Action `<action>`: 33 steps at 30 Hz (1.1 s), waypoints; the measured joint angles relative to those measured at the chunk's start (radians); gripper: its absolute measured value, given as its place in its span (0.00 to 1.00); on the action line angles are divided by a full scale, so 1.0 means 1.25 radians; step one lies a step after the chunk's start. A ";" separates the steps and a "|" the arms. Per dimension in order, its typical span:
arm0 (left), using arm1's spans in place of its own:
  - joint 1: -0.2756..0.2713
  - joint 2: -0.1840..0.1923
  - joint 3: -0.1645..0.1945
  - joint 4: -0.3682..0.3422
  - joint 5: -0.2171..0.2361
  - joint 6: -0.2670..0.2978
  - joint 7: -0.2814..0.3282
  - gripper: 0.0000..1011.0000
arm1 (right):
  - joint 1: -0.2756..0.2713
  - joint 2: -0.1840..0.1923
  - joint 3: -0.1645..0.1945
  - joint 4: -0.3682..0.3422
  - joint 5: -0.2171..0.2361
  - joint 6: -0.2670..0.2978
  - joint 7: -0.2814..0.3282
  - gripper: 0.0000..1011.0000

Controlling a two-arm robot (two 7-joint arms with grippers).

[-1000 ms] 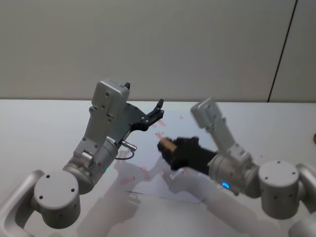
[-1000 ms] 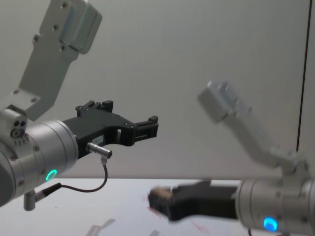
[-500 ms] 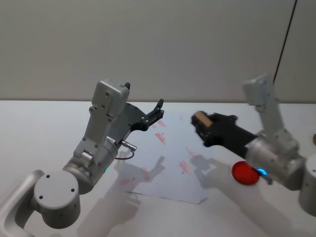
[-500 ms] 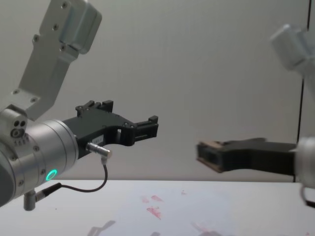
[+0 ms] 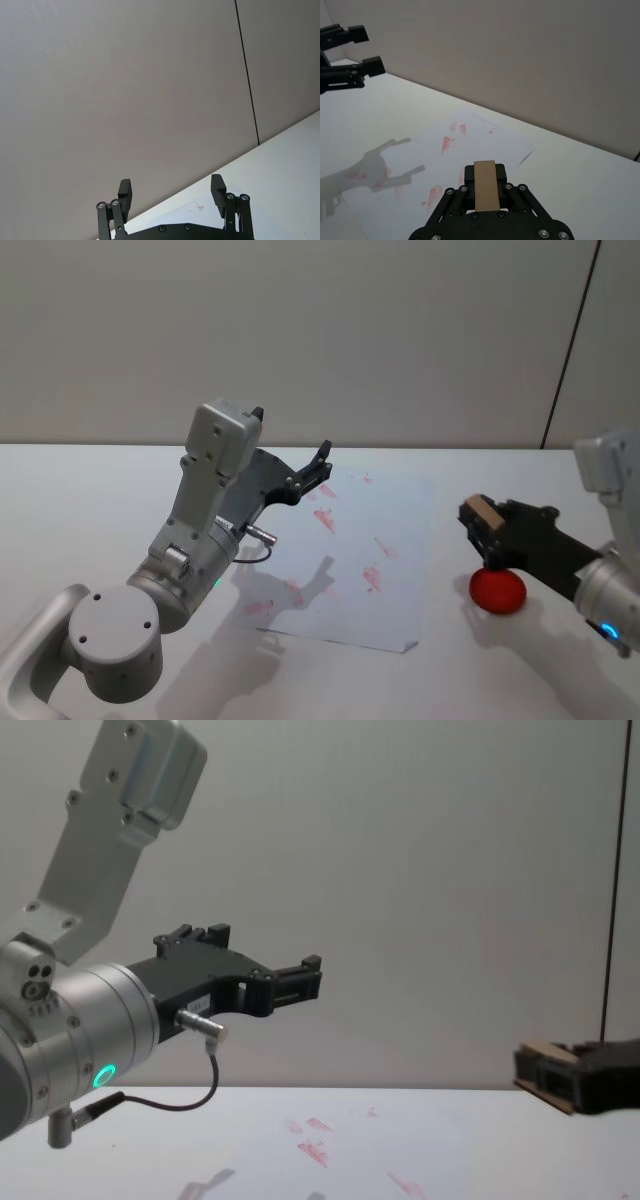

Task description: Use the one hand to pick up the stamp and affix it onto the A4 paper.

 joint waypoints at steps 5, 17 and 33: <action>0.000 0.000 0.000 0.000 0.000 0.000 0.000 0.99 | -0.037 0.028 0.011 -0.022 0.002 -0.009 -0.019 0.22; 0.000 0.000 0.000 0.000 0.000 0.000 0.000 0.99 | -0.074 0.057 0.019 -0.036 -0.029 -0.014 -0.056 0.22; 0.000 0.000 0.000 0.000 0.000 0.000 0.000 0.99 | -0.068 0.046 0.010 0.008 -0.065 0.013 -0.071 0.22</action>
